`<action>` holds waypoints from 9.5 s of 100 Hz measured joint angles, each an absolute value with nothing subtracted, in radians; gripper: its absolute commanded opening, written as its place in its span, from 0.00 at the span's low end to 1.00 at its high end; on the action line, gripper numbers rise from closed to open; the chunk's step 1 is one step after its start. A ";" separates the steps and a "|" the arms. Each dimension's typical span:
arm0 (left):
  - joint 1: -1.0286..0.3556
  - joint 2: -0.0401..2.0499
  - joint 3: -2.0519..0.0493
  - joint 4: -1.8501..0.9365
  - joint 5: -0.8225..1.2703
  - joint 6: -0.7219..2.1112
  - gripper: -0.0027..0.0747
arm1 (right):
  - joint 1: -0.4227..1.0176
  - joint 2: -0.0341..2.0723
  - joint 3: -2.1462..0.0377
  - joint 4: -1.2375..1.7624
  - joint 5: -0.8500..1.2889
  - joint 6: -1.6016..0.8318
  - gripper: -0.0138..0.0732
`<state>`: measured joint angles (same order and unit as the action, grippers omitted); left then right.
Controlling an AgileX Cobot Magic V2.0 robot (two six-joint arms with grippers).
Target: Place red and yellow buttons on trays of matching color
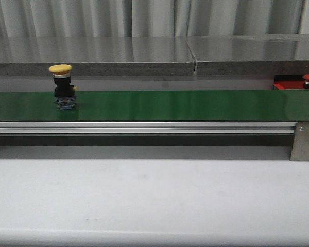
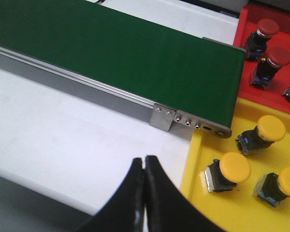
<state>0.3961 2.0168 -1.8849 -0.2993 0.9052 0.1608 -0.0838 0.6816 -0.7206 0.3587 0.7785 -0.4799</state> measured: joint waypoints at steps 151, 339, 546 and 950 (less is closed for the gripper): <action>0.168 1.848 -1.525 -0.176 0.814 0.174 0.64 | -0.084 0.682 -0.721 0.359 0.779 -0.480 0.02; -0.023 0.842 -0.802 -0.261 0.569 0.175 0.79 | -0.084 0.682 -0.721 0.359 0.779 -0.480 0.02; -0.023 0.398 -0.503 -0.265 0.557 0.175 0.01 | 0.204 1.644 -1.295 0.456 0.684 -0.569 0.83; -0.023 0.398 -0.503 -0.265 0.557 0.175 0.01 | -0.565 1.889 -1.288 0.401 0.610 -0.506 0.66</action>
<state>-0.0234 0.3982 -0.5033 -0.2651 0.5572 0.1750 -0.5652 1.8889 -1.2878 0.4011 0.6096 -0.5062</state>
